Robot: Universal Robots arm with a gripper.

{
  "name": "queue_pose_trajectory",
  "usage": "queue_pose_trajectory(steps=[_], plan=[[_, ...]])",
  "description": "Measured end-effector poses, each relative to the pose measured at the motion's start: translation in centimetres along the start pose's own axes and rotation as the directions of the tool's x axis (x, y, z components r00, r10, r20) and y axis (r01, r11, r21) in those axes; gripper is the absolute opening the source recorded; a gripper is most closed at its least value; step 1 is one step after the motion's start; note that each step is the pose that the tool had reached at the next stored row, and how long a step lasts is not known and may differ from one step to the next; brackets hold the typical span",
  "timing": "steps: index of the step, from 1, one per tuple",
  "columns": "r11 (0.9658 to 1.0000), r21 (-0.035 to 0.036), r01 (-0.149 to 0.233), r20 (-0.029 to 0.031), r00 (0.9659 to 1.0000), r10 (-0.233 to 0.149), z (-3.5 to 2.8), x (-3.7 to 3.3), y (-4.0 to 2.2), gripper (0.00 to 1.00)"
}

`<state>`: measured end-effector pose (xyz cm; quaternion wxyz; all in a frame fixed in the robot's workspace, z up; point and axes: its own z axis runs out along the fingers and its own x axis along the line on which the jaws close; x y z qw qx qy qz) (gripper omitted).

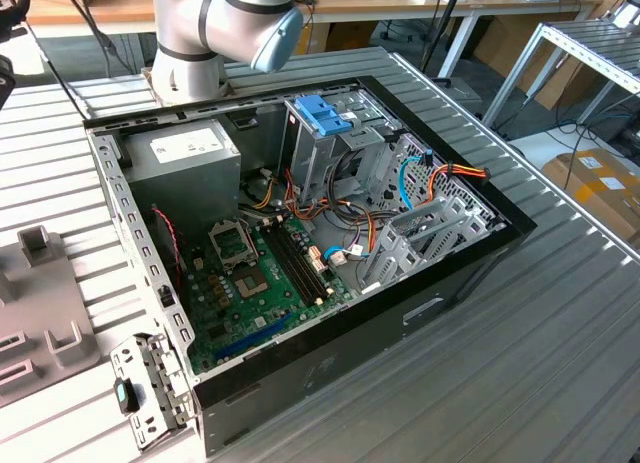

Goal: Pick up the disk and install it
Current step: 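Reach for the disk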

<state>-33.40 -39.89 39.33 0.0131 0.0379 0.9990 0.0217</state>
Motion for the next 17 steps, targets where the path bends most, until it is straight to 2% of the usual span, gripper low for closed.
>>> queue_pose_trajectory(steps=[3, 17], plan=[[1.0, 0.0001, 0.0, -0.0001, 1.0, 0.0, -0.03, 0.77, -0.06, 0.11], [1.0, 0.0001, 0.0, -0.0001, 1.0, 0.0, -0.04, 1.32, -0.1, 0.11]])
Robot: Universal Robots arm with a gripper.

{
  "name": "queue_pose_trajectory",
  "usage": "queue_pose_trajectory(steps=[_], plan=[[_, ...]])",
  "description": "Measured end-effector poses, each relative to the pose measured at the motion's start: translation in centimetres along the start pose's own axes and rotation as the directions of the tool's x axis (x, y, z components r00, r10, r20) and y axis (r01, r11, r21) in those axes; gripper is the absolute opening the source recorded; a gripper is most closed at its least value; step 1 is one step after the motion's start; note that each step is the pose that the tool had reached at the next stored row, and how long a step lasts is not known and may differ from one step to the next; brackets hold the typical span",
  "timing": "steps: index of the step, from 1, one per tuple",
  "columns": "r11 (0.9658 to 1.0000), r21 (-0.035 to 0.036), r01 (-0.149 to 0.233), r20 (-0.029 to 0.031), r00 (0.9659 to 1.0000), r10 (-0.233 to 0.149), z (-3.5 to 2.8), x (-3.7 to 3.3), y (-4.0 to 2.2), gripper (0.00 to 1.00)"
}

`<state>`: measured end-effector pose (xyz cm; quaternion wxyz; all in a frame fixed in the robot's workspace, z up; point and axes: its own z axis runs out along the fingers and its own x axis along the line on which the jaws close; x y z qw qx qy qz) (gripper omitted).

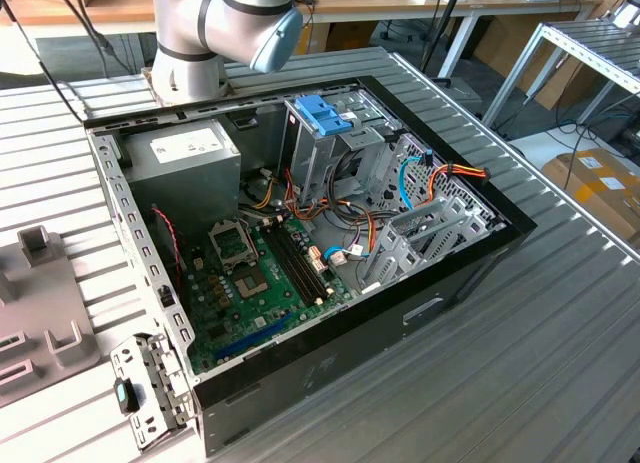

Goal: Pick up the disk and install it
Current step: 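Reach for the disk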

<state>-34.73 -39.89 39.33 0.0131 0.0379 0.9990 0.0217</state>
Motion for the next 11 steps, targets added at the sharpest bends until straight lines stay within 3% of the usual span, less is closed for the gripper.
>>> queue_pose_trajectory(steps=[11], plan=[[1.0, -0.0001, 0.0, 0.0, 1.0, 0.0, -0.01, 0.55, -0.04, 0.11]])
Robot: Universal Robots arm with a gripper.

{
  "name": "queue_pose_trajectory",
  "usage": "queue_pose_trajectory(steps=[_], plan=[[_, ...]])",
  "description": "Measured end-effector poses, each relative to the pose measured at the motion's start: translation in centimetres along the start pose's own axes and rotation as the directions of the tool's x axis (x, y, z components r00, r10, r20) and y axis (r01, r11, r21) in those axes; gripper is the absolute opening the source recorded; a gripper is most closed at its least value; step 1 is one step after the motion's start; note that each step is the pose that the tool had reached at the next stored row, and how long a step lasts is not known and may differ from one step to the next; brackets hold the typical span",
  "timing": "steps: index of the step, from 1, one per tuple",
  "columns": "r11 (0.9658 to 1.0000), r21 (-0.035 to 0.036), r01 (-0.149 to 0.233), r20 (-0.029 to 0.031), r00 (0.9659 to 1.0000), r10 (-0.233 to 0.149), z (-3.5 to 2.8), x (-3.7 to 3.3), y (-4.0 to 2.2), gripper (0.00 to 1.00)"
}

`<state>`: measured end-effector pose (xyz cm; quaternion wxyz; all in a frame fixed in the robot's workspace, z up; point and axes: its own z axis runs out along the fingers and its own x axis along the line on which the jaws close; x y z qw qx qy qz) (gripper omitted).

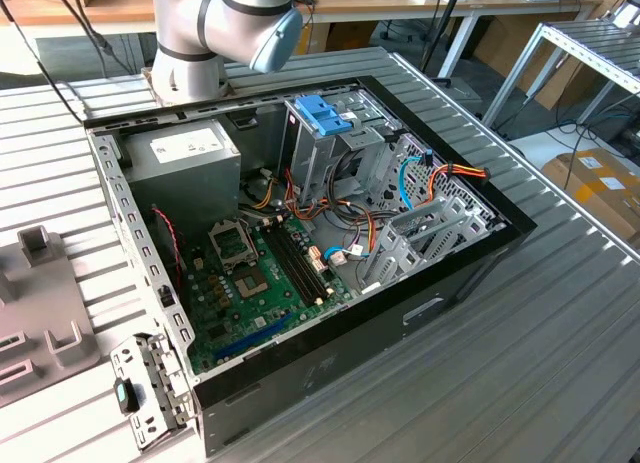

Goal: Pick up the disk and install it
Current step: 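Reach for the disk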

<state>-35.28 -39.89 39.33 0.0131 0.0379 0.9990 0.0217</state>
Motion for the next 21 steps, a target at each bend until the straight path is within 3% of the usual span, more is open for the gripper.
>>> queue_pose_trajectory(steps=[21], plan=[[1.0, 0.0, 0.0, 0.0, 1.0, 0.0, -0.04, 1.29, -0.1, 0.11]])
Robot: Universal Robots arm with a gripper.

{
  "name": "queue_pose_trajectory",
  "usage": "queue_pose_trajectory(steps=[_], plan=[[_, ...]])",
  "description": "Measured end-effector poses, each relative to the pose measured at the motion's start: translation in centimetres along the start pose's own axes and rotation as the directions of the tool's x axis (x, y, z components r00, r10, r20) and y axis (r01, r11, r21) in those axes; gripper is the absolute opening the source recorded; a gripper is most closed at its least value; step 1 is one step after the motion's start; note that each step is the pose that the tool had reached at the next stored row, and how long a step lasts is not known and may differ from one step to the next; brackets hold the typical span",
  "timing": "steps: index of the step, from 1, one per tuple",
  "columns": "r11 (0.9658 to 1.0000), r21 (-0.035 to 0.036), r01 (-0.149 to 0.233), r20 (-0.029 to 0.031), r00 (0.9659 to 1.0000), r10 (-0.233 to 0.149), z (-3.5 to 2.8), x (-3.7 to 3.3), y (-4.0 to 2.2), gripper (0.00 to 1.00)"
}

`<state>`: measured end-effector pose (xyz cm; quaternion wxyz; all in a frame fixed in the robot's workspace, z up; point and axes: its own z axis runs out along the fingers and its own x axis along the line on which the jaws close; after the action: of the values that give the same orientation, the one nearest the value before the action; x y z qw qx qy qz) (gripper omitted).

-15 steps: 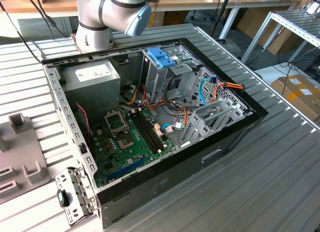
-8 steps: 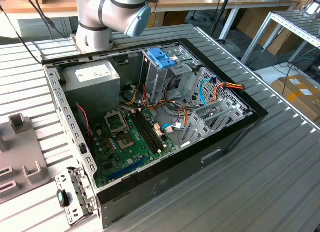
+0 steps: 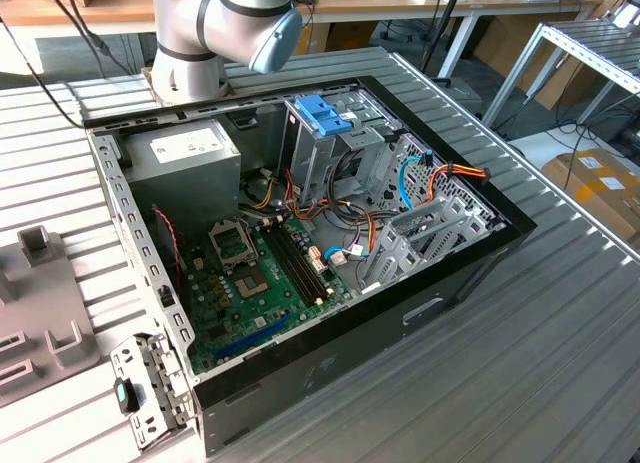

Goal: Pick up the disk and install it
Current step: 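Reach for the disk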

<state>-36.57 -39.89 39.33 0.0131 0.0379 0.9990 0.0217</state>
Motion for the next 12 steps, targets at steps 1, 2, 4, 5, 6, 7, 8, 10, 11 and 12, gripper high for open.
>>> queue_pose_trajectory(steps=[1, 2, 4, 5, 6, 7, 8, 10, 11, 12], plan=[[1.0, 0.0, 0.0, 0.0, 1.0, 0.0, 0.0, 0.06, -0.01, 0.11], [1.0, 0.0, 0.0, 0.0, 1.0, 0.0, 0.0, 0.1, -0.01, 0.11], [1.0, 0.0, 0.0, 0.0, 1.0, 0.0, -0.01, 0.22, -0.02, 0.11], [1.0, 0.0, 0.0, 0.0, 1.0, 0.0, -0.01, 0.32, -0.02, 0.11], [1.0, 0.0, 0.0, 0.0, 1.0, 0.0, -0.01, 0.37, -0.03, 0.11], [1.0, 0.0, 0.0, 0.0, 1.0, 0.0, -0.01, 0.43, -0.03, 0.11], [1.0, 0.0, 0.0, 0.0, 1.0, 0.0, -0.02, 0.53, -0.04, 0.11], [1.0, 0.0, 0.0, 0.0, 1.0, 0.0, -0.02, 0.63, -0.05, 0.11], [1.0, 0.0, 0.0, 0.0, 1.0, 0.0, -0.02, 0.69, -0.05, 0.11], [1.0, 0.0, 0.0, 0.0, 1.0, 0.0, -0.02, 0.75, -0.05, 0.11]])
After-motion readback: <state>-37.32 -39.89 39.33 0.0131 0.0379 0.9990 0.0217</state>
